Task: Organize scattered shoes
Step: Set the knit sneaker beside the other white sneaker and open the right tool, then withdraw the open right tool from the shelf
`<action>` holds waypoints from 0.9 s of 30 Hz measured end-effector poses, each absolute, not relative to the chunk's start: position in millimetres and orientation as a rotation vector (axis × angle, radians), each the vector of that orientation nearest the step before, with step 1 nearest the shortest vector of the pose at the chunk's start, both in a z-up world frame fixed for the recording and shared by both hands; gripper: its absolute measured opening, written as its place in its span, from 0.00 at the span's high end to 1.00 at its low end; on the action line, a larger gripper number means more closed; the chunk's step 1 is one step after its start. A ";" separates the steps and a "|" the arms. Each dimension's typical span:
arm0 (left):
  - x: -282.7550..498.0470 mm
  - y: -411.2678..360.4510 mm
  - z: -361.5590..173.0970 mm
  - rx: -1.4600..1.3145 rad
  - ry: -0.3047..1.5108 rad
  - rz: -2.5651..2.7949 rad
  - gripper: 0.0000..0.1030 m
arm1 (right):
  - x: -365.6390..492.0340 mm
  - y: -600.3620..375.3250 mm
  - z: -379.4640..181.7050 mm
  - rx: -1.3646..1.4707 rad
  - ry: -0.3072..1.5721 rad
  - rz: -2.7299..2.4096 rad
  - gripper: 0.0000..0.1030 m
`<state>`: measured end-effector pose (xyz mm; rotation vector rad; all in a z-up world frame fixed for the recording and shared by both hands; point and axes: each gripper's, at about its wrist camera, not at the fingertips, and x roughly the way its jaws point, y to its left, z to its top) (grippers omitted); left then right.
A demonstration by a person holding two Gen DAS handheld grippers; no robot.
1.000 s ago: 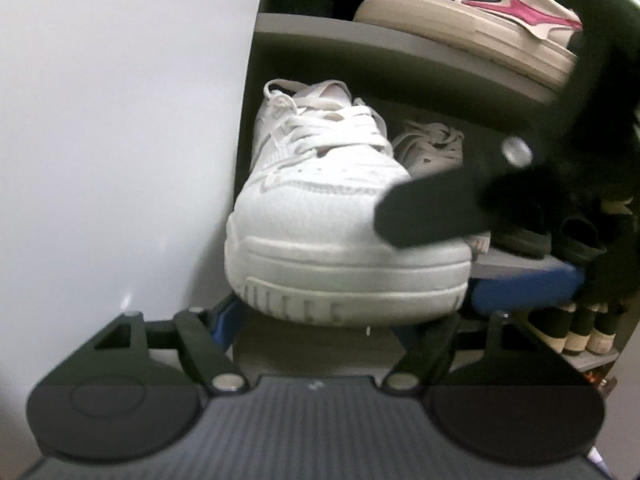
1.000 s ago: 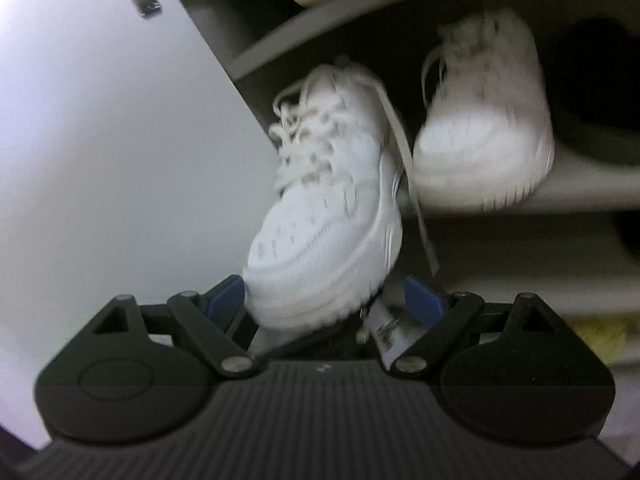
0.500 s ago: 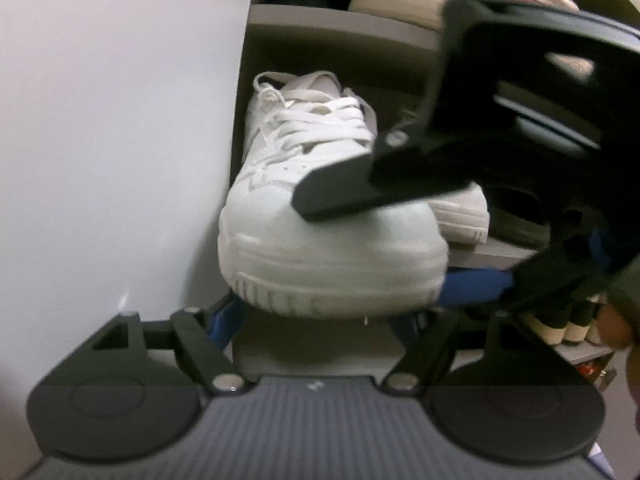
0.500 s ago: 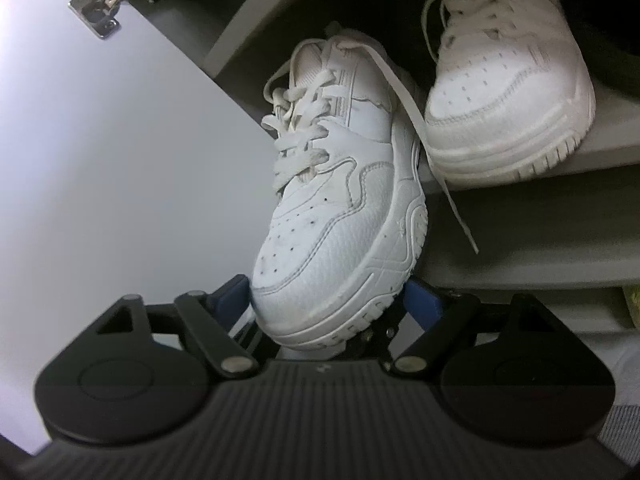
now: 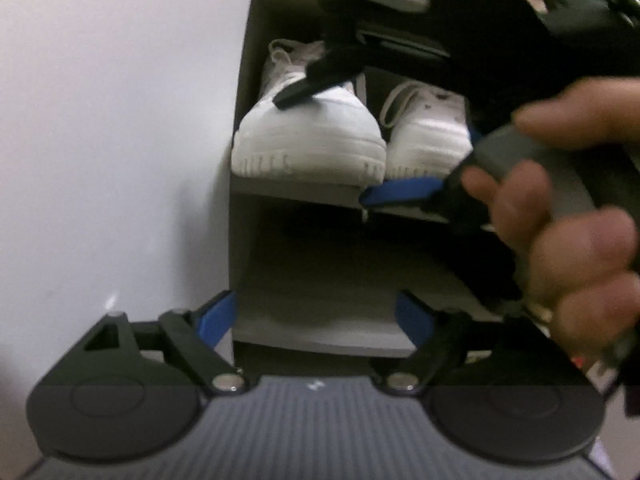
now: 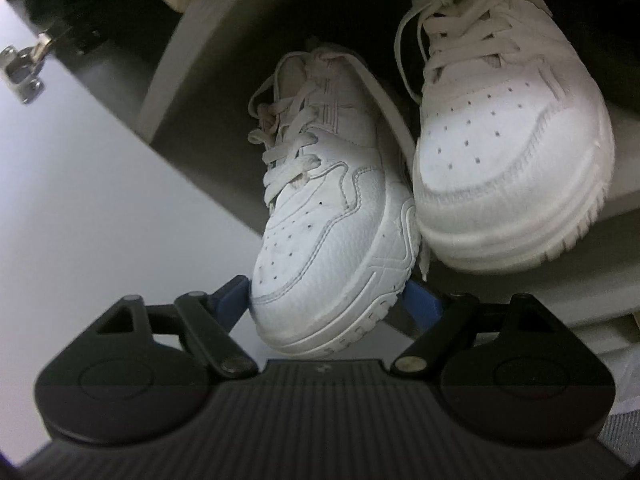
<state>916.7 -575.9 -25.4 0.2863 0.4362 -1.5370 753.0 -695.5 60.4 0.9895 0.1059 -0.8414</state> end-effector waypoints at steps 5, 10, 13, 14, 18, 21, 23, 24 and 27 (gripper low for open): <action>907.3 -589.2 -28.7 0.314 0.413 -1.525 0.05 | 761.1 -661.1 71.4 0.793 0.170 -0.905 0.15; 902.7 -607.0 -35.7 0.341 0.412 -1.520 0.05 | 751.9 -624.7 85.3 0.639 0.121 -0.979 0.15; 903.2 -607.5 -38.1 0.326 0.468 -1.523 0.04 | 739.1 -611.1 94.0 0.587 0.094 -1.043 0.15; 905.0 -605.8 -39.6 0.310 0.497 -1.523 0.04 | 734.6 -604.8 96.1 0.557 0.083 -1.072 0.15; 909.4 -598.4 -42.8 0.274 0.544 -1.508 0.04 | 717.3 -583.3 107.3 0.453 0.061 -1.134 0.15; 910.5 -596.2 -40.8 0.263 0.538 -1.499 0.04 | 709.2 -603.2 106.0 0.410 0.058 -1.187 0.15; 911.2 -595.5 -38.8 0.248 0.540 -1.494 0.04 | 708.9 -613.1 97.5 0.401 0.106 -1.200 0.15; 910.8 -593.4 -38.0 0.239 0.533 -1.491 0.04 | 710.5 -615.1 92.6 0.389 0.115 -1.198 0.15; 909.1 -588.4 -37.0 0.237 0.503 -1.487 0.04 | 710.0 -615.4 84.9 0.376 0.116 -1.200 0.16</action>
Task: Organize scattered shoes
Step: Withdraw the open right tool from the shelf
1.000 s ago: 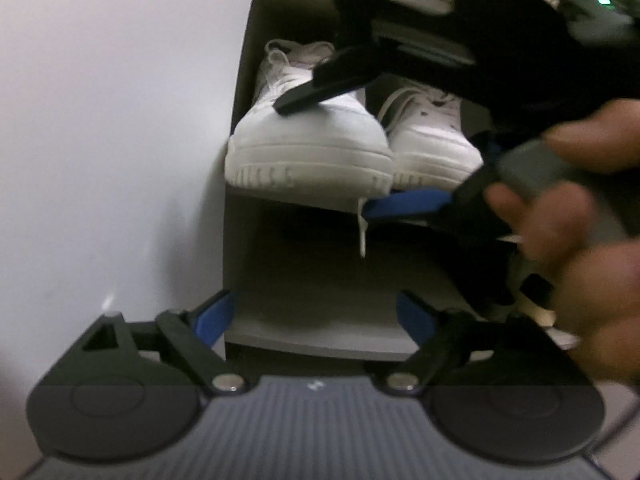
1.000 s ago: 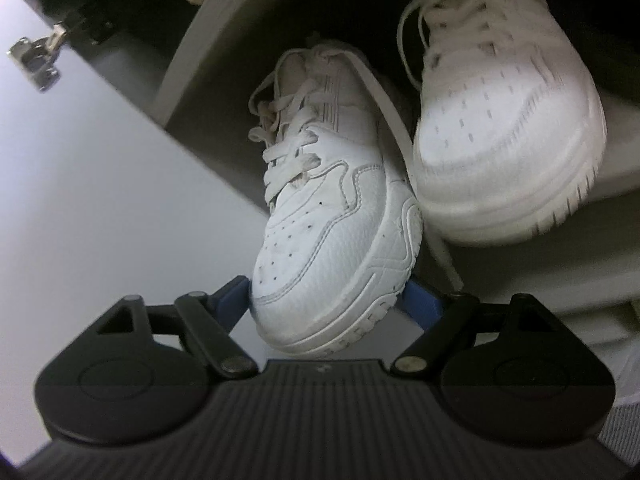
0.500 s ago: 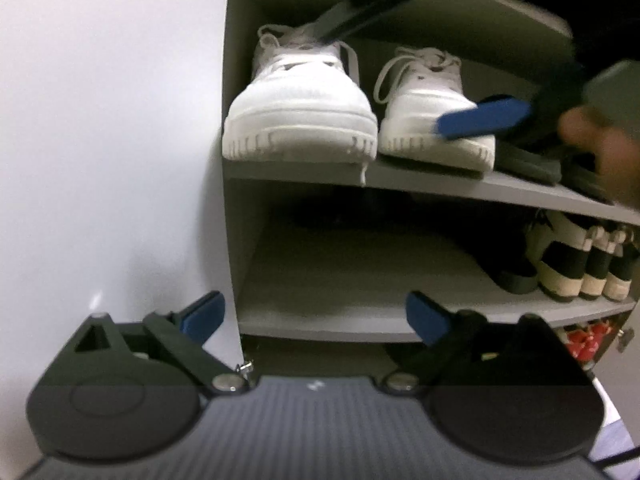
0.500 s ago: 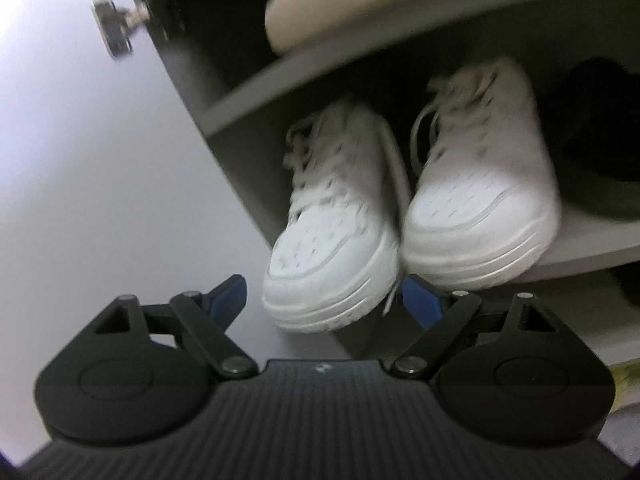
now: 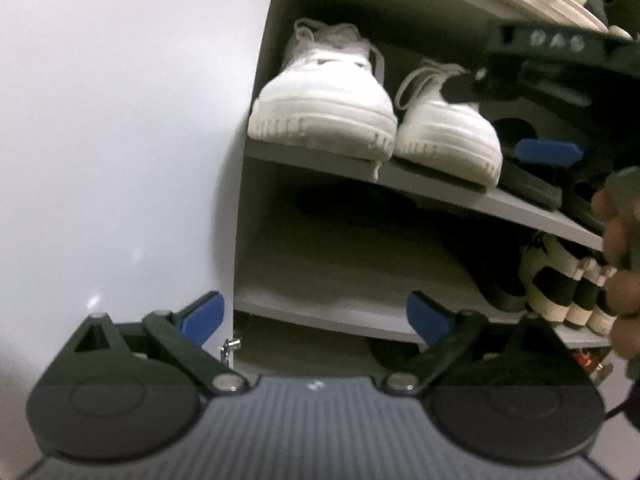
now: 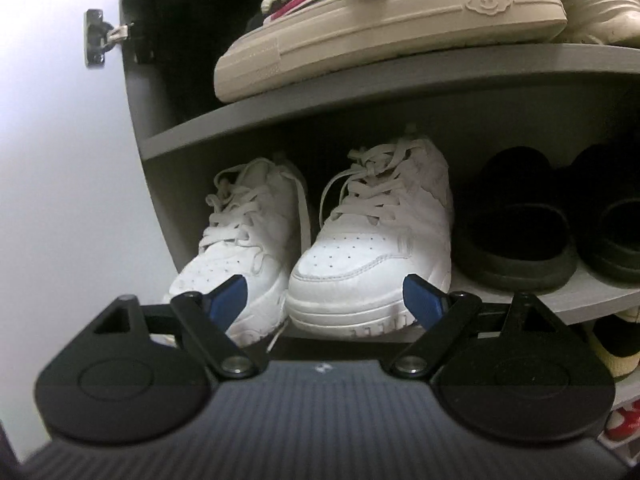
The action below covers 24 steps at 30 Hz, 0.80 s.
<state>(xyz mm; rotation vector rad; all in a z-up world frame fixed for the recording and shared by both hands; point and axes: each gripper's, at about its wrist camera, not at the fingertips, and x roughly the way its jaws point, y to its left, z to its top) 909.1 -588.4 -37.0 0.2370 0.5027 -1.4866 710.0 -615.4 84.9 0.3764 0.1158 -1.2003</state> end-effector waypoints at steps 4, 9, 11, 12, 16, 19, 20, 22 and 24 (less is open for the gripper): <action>908.7 -583.5 -36.1 0.241 0.453 -1.478 0.04 | 715.2 -616.6 75.6 0.352 0.125 -1.202 0.26; 909.4 -578.7 -40.4 0.257 0.422 -1.477 0.04 | 719.9 -611.6 62.5 0.318 0.135 -1.249 0.30; 908.5 -579.6 -39.7 0.262 0.401 -1.477 0.04 | 720.6 -607.7 60.0 0.292 0.146 -1.283 0.30; 908.4 -580.2 -39.1 0.262 0.398 -1.480 0.04 | 720.8 -605.1 59.0 0.277 0.150 -1.302 0.30; 905.7 -581.9 -36.7 0.258 0.396 -1.490 0.04 | 710.3 -594.5 55.4 0.267 0.113 -1.342 0.30; 901.7 -585.2 -34.6 0.250 0.407 -1.500 0.04 | 698.1 -592.2 49.3 0.269 0.114 -1.369 0.30; 899.3 -585.4 -34.3 0.247 0.411 -1.506 0.04 | 694.4 -592.0 47.1 0.273 0.118 -1.376 0.30; 893.5 -585.0 -33.9 0.250 0.408 -1.517 0.03 | 685.8 -590.9 41.0 0.283 0.123 -1.393 0.30; 885.6 -585.1 -34.3 0.261 0.406 -1.530 0.02 | 676.1 -588.9 33.2 0.293 0.124 -1.414 0.29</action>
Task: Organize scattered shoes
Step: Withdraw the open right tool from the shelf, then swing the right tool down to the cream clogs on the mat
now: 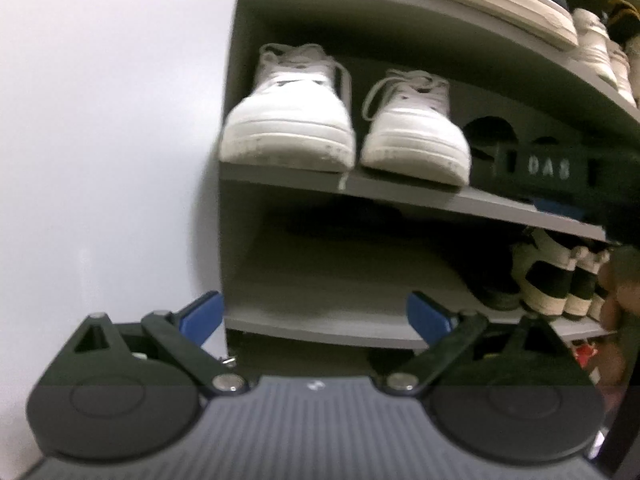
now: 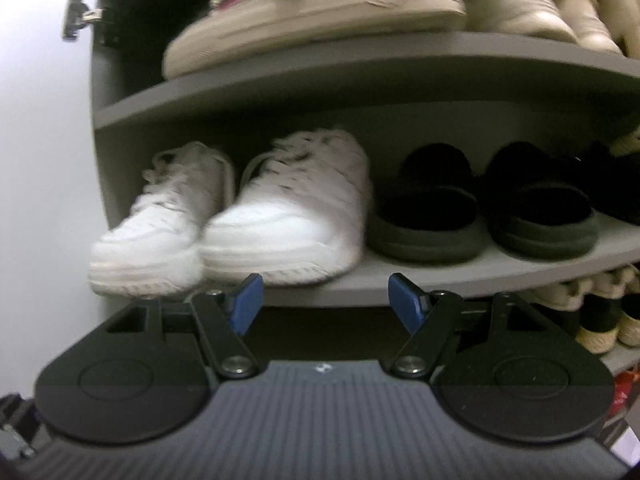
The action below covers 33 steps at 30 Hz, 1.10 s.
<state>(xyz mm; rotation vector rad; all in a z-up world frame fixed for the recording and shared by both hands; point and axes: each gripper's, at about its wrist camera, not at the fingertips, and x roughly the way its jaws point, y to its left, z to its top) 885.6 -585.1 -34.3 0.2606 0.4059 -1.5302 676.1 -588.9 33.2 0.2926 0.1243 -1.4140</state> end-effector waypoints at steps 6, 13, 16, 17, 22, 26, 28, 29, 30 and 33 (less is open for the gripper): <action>858.8 -583.1 -32.8 0.295 0.455 -1.553 0.02 | 644.3 -565.2 -1.0 0.316 0.110 -1.460 0.29; 823.4 -573.6 -18.9 0.256 0.416 -1.646 0.00 | 577.0 -510.8 -36.7 0.251 0.057 -1.500 0.20; 803.2 -577.6 -25.3 0.278 0.416 -1.692 0.00 | 539.1 -468.4 -76.4 0.228 0.113 -1.597 0.16; 797.5 -578.6 -28.8 0.290 0.422 -1.706 0.00 | 522.6 -450.8 -98.4 0.281 0.183 -1.635 0.16; 763.8 -592.5 -55.4 0.443 0.438 -1.771 0.00 | 437.3 -353.5 -195.7 0.716 0.364 -1.885 0.15; 747.6 -595.5 -72.2 0.528 0.514 -1.841 0.00 | 351.2 -249.7 -273.0 1.064 0.364 -2.327 0.15; 739.2 -591.8 -79.2 0.573 0.518 -1.888 0.00 | 320.0 -215.8 -290.9 1.151 0.285 -2.505 0.15; 734.9 -589.5 -82.5 0.609 0.511 -1.909 0.00 | 297.9 -194.7 -301.0 1.191 0.232 -2.632 0.15; 729.1 -585.9 -87.3 0.662 0.490 -1.939 0.00 | 285.6 -185.0 -306.0 1.203 0.205 -2.693 0.15; 719.1 -578.1 -99.8 0.772 0.441 -1.985 0.00 | 234.4 -164.1 -318.6 1.189 0.174 -2.827 0.17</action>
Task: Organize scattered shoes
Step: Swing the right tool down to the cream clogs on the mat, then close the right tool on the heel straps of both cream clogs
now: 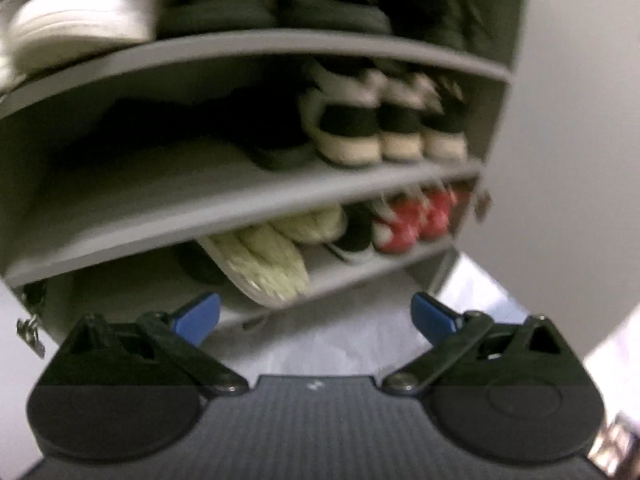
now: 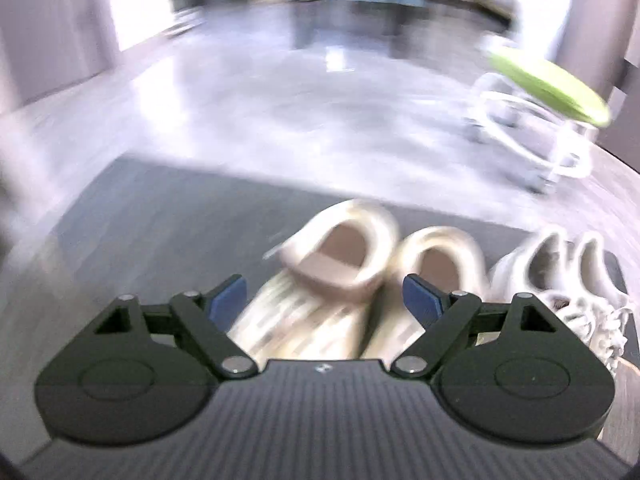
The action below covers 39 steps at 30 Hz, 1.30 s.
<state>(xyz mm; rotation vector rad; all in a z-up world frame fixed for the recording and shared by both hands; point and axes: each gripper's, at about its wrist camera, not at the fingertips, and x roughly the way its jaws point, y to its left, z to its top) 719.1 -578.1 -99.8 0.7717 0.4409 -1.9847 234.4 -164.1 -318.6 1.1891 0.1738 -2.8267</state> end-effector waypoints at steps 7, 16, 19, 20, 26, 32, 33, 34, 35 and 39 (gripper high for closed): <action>713.2 -578.1 -109.2 0.805 0.616 -2.026 0.00 | 143.7 -151.7 -375.4 1.763 0.162 -2.629 0.34; 721.8 -592.1 -110.6 0.851 0.620 -1.916 0.00 | 141.7 -128.7 -395.4 2.041 -0.103 -2.270 0.41; 722.7 -597.5 -107.9 0.842 0.625 -1.906 0.00 | 156.0 -129.9 -383.1 1.975 -0.075 -2.244 0.63; 722.6 -597.4 -107.5 0.840 0.622 -1.908 0.00 | 165.4 -134.2 -376.2 1.933 -0.043 -2.236 0.66; 715.1 -598.0 -111.4 0.854 0.594 -1.911 0.00 | 233.9 -163.9 -333.0 1.782 0.011 -2.119 0.74; 708.1 -597.9 -109.5 0.833 0.575 -1.914 0.00 | 324.2 -224.8 -301.2 1.639 0.135 -1.922 0.75; 707.7 -597.8 -108.5 0.829 0.571 -1.913 0.00 | 333.1 -232.8 -300.6 1.636 0.138 -1.895 0.75; 707.4 -597.6 -107.8 0.826 0.567 -1.911 0.00 | 349.3 -246.9 -301.1 1.631 0.133 -1.841 0.75; 705.8 -597.4 -106.6 0.819 0.558 -1.905 0.00 | 372.1 -270.2 -303.4 1.620 0.123 -1.759 0.75; 705.4 -595.3 -102.5 0.808 0.545 -1.888 0.00 | 409.4 -333.7 -315.4 1.569 0.167 -1.536 0.75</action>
